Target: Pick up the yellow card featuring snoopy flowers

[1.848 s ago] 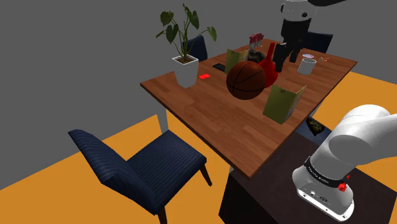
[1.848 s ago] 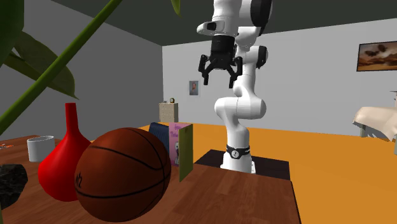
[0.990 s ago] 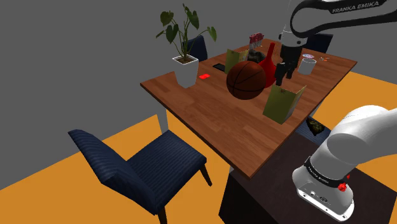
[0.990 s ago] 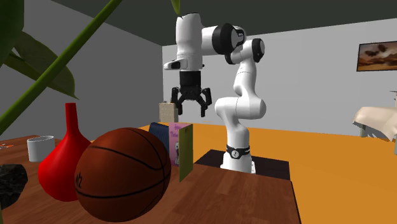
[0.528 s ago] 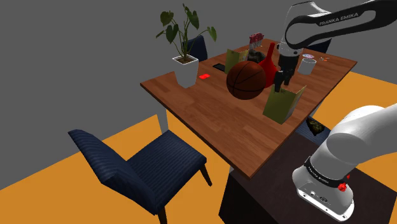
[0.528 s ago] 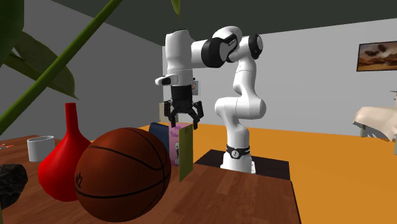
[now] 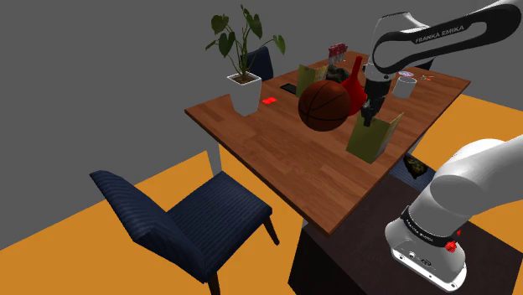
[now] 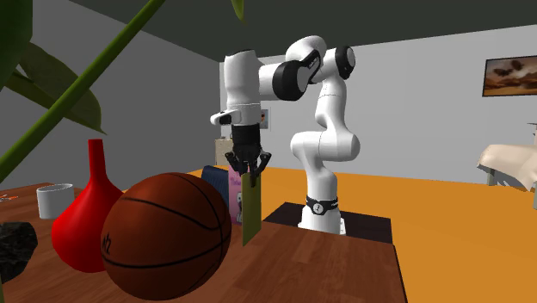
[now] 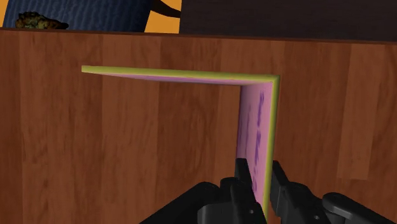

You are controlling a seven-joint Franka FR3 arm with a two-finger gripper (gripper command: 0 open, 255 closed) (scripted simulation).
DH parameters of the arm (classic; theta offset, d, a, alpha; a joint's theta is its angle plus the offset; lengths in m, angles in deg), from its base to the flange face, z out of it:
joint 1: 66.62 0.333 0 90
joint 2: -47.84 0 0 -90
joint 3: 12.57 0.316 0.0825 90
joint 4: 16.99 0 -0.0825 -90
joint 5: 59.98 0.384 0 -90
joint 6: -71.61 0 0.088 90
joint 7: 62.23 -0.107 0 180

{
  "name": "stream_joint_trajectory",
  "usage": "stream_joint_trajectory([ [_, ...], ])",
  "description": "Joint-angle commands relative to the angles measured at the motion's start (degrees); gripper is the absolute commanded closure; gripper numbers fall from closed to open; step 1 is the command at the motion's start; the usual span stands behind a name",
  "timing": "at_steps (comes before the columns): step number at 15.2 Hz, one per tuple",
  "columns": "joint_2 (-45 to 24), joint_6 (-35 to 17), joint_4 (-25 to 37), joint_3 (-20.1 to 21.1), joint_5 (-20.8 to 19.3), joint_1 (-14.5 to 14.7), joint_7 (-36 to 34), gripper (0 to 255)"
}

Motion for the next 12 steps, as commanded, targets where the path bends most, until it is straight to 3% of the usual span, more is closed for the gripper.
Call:
stream_joint_trajectory([
  [1,0.0,0.0,0.0,0.0,0.0,0.0,0.0,255],
  [7,0.1,-0.2,-0.2,-0.1,-0.1,-0.1,0.0,255],
  [12,1.5,4.2,2.7,0.6,0.3,0.0,0.2,255],
])
